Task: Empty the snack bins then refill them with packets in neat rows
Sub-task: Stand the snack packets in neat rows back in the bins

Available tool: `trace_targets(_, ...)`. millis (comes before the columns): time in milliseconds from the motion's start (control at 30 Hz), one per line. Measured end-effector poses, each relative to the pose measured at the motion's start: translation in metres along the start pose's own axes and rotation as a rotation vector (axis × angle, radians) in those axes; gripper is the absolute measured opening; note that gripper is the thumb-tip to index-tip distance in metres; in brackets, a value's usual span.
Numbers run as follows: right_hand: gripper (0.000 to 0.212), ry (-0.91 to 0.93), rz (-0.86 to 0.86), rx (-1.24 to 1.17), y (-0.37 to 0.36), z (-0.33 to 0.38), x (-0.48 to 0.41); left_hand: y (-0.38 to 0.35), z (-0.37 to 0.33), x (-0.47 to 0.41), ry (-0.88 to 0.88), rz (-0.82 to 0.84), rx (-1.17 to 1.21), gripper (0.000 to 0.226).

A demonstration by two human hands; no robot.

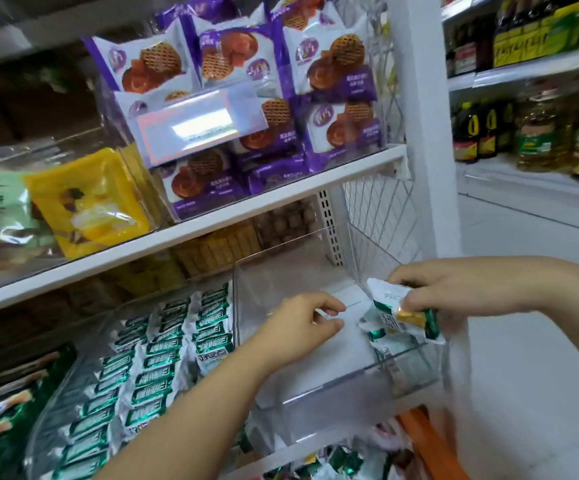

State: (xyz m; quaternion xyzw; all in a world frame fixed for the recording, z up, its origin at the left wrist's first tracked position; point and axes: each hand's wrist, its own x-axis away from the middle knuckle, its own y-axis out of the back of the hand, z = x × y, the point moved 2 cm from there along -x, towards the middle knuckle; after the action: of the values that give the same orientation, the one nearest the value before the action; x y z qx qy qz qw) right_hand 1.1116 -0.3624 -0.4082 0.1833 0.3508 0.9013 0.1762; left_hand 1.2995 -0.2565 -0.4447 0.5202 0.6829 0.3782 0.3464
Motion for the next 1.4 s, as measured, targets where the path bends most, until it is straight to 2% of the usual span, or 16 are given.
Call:
trace_targets(233, 0.021, -0.091, 0.035, -0.145, 0.016, -0.022, 0.025, -0.047, -0.013, -0.04, 0.094, 0.304, 0.1, 0.057)
trace_targets(300, 0.021, -0.101, 0.019, -0.165, 0.019, -0.027, 0.024, -0.056, -0.015, -0.049, 0.077, 0.371, 0.081, 0.053)
trace_targets(400, 0.021, -0.105, 0.008, -0.182, 0.021, -0.03, 0.022, -0.067, -0.018, -0.059, 0.034, 0.454, -0.113, 0.048)
trace_targets(633, 0.02, -0.108, 0.029, -0.177, 0.018, -0.034, 0.018, -0.078, -0.011, -0.066, 0.001, 0.457, -0.187, 0.033)
trace_targets(767, 0.019, -0.105, 0.039, -0.184, 0.016, -0.031, 0.017, -0.067, -0.006, -0.06, -0.039, 0.366, -0.172, 0.029)
trace_targets(933, 0.014, -0.031, -0.035, -0.242, 0.013, -0.02, 0.016, -0.014, -0.002, -0.028, 0.006, 0.116, -0.023, 0.028)
trace_targets(1033, 0.034, 0.041, -0.061, -0.27, 0.004, -0.001, 0.014, 0.024, 0.0, 0.006, -0.018, -0.067, 0.055, 0.023)
trace_targets(1167, 0.045, 0.115, -0.08, -0.261, -0.022, 0.036, 0.0, 0.066, 0.01, 0.059, 0.016, -0.278, 0.115, 0.024)
trace_targets(1300, 0.033, 0.138, -0.041, -0.423, -0.051, 0.073, -0.017, 0.096, 0.031, 0.115, 0.076, -0.388, 0.147, 0.023)
trace_targets(1400, 0.03, 0.161, -0.1, -0.506, -0.073, 0.1, -0.032, 0.113, 0.045, 0.161, 0.102, -0.431, 0.11, 0.025)
